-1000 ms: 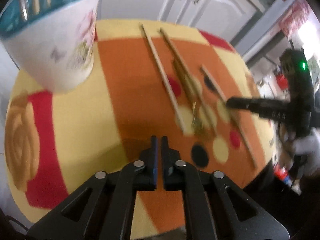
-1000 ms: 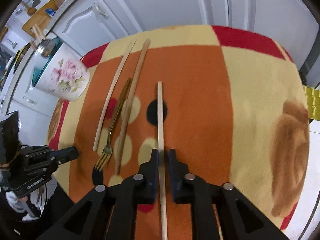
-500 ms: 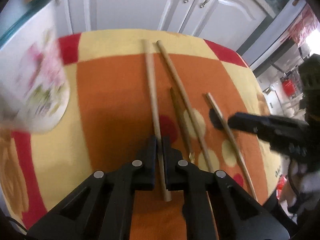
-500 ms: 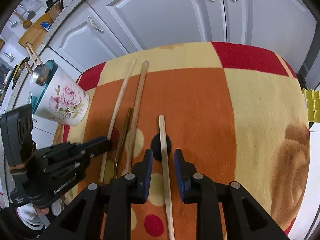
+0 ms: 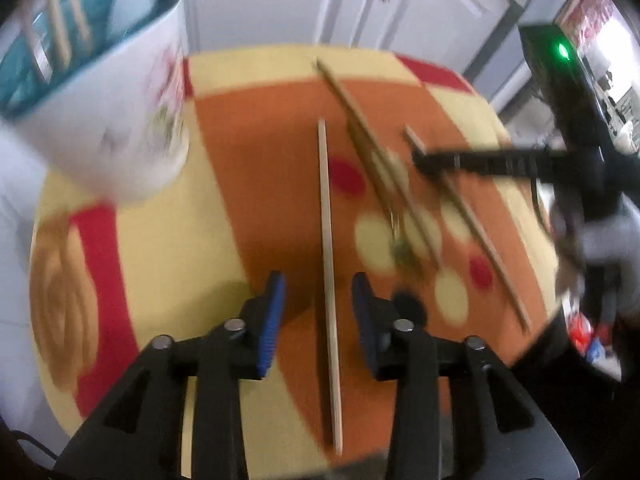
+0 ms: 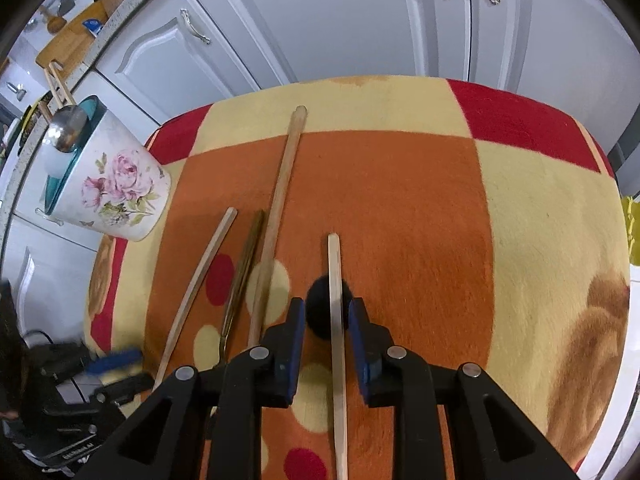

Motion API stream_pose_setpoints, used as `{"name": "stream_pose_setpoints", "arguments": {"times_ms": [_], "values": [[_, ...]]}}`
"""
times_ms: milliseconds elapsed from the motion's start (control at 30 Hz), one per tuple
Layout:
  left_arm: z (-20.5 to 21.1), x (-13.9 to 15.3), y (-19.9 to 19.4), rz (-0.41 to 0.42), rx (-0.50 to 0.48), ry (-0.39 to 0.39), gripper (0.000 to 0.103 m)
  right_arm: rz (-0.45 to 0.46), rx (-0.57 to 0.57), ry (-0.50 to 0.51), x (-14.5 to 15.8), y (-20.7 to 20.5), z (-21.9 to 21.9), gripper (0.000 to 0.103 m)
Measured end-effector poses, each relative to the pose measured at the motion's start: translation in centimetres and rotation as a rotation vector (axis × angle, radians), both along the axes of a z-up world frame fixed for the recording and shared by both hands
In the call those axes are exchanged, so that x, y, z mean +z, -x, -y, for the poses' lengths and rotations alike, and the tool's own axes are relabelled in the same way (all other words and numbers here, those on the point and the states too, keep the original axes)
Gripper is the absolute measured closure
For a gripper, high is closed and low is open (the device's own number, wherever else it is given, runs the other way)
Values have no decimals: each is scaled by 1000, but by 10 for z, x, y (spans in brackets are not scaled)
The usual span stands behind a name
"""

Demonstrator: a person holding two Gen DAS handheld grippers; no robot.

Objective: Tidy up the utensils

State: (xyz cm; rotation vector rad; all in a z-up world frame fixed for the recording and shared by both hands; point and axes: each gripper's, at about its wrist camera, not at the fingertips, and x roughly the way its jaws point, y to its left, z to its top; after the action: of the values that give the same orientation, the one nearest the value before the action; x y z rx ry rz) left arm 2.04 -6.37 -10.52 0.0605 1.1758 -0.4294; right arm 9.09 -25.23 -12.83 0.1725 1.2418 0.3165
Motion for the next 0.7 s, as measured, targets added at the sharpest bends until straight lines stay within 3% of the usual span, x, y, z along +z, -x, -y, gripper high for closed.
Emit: {"name": "stream_pose_setpoints", "arguments": {"times_ms": [233, 300, 333, 367, 400, 533, 700], "values": [[42, -18, -56, 49, 24, -116, 68, 9, 38, 41, -1, -15, -8, 82], [51, -21, -61, 89, 20, -156, 69, 19, 57, 56, -1, -17, -10, 88], [55, -21, -62, 97, 10, -165, 75, 28, 71, 75, -1, -18, -12, 93], [56, -22, -62, 91, -1, -156, 94, 31, 79, 86, -1, -19, -13, 96], [57, -21, -62, 79, -13, -142, 99, 29, 86, 89, -1, -20, -12, 97], [42, -4, -58, 60, -21, -53, 99, 43, 76, 23, 13, -15, -2, 98], [3, 53, -34, 102, -14, 139, 99, 136, 75, -63, 59, 5, 8, 98]]}}
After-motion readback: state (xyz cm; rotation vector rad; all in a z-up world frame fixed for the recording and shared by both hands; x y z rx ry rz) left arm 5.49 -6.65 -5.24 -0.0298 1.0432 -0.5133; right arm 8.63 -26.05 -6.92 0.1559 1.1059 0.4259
